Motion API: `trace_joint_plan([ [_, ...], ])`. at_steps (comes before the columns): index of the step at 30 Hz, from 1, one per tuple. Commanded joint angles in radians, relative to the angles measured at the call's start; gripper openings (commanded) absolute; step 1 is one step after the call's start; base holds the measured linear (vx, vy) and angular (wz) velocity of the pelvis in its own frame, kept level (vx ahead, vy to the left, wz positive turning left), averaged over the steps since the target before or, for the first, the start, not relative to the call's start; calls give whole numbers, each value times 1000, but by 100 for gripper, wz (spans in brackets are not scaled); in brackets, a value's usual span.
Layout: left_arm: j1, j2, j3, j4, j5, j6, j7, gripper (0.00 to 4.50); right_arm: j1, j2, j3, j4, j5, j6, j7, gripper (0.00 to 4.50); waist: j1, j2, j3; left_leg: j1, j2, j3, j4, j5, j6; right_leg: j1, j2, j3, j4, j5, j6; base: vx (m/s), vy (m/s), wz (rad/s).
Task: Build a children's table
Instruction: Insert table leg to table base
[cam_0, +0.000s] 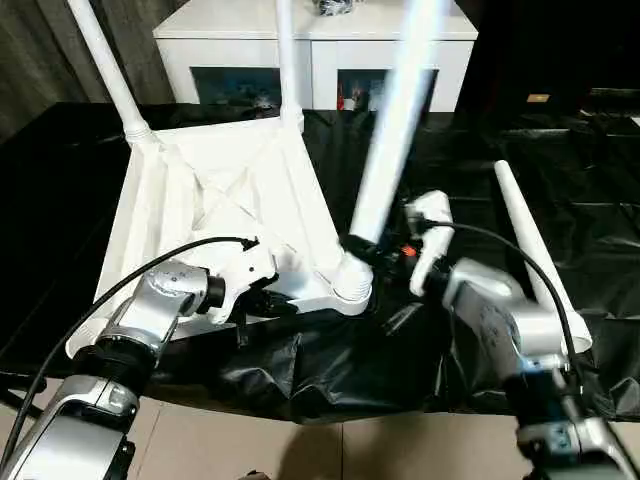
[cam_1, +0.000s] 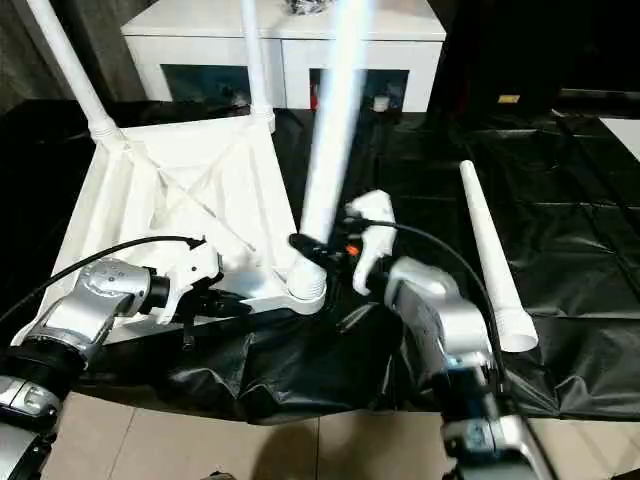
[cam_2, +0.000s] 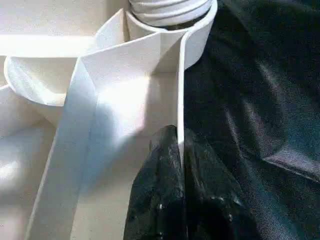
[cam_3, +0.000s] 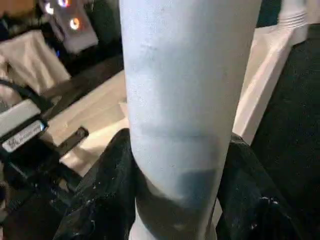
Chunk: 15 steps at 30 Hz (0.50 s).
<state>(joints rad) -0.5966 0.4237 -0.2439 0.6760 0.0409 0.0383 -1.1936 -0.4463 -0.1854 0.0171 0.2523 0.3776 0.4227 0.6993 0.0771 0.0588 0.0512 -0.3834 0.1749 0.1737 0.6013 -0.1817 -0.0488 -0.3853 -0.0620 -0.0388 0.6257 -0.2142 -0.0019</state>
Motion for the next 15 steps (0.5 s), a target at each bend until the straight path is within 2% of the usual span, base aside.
trace_joint_plan([
  [1,7,11,23,-8,-12,-5,31,0,52,-2,11,55,-31,0,-11,183,2,2,-70,21,55,-19,-74,-176,14,40,-86,41,-63,1,-268,0,0,0],
  [2,7,11,26,-7,-11,-10,39,0,64,1,11,56,-33,-16,-13,183,3,2,-69,22,55,-19,-75,-188,12,39,-86,41,-64,-11,-267,0,0,0],
  [3,4,10,30,-4,-11,-15,47,0,79,4,11,52,-39,-39,-18,183,4,12,-70,22,55,-20,-75,-196,7,39,-88,41,-63,-18,-266,0,0,0],
  [4,3,10,32,-3,-12,-17,51,0,86,5,12,50,-42,-52,-22,183,1,6,-68,22,55,-20,-77,-211,3,39,-86,42,-67,-30,-264,0,0,0],
  [5,0,9,34,0,-13,-17,53,0,101,11,6,47,-43,-73,-32,183,2,12,-67,23,55,-21,-79,-228,-4,37,-87,41,-68,-50,-262,0,0,0],
  [6,-4,10,35,3,-12,-19,57,0,120,18,-1,46,-52,-106,-49,183,0,10,-66,23,54,-21,-80,-238,-6,37,-85,42,-70,-60,-261,0,0,0],
  [7,-6,10,36,5,-11,-20,59,0,131,22,-3,45,-58,-123,-57,183,0,15,-66,23,55,-22,-82,-250,-13,37,-87,42,-72,-70,-258,0,0,0],
  [8,-8,10,37,7,-11,-21,60,0,136,25,-4,44,-59,-130,-60,183,-1,12,-67,24,55,-23,-82,-253,-15,38,-86,42,-71,-67,-258,0,0,0],
  [9,-9,10,38,9,-12,-22,61,0,140,28,-6,42,-59,-133,-63,183,0,22,-68,24,54,-25,-82,-254,-17,38,-86,41,-69,-63,-258,0,0,0],
  [10,-11,11,39,11,-12,-23,62,0,148,31,-3,37,-65,-144,-68,183,-3,18,-67,24,55,-24,-83,-258,-15,37,-84,41,-70,-54,-262,0,0,0],
  [11,-14,11,39,14,-12,-24,62,0,166,34,6,25,-75,-164,-75,183,0,34,-68,25,54,-26,-82,-262,-19,36,-85,41,-67,-50,-262,0,0,0],
  [12,-15,12,38,15,-12,-24,61,0,177,32,17,16,-87,-173,-78,182,-2,27,-67,23,54,-25,-83,-271,-20,37,-84,41,-70,-39,-261,0,0,0],
  [13,-16,13,36,17,-11,-25,60,0,184,28,31,9,-97,-177,-76,182,0,30,-69,23,53,-26,-82,-260,-18,40,-84,40,-67,-19,-261,0,0,0],
  [14,-16,13,35,18,-10,-26,60,0,189,26,39,4,-104,-180,-75,182,-2,27,-68,21,52,-26,-83,-257,-12,41,-83,39,-68,-12,-261,0,0,0],
  [15,-17,14,32,18,-10,-28,56,0,199,14,71,-18,-124,-181,-65,182,-3,28,-67,21,52,-26,-83,-261,-11,40,-82,39,-68,-20,-260,0,0,0],
])
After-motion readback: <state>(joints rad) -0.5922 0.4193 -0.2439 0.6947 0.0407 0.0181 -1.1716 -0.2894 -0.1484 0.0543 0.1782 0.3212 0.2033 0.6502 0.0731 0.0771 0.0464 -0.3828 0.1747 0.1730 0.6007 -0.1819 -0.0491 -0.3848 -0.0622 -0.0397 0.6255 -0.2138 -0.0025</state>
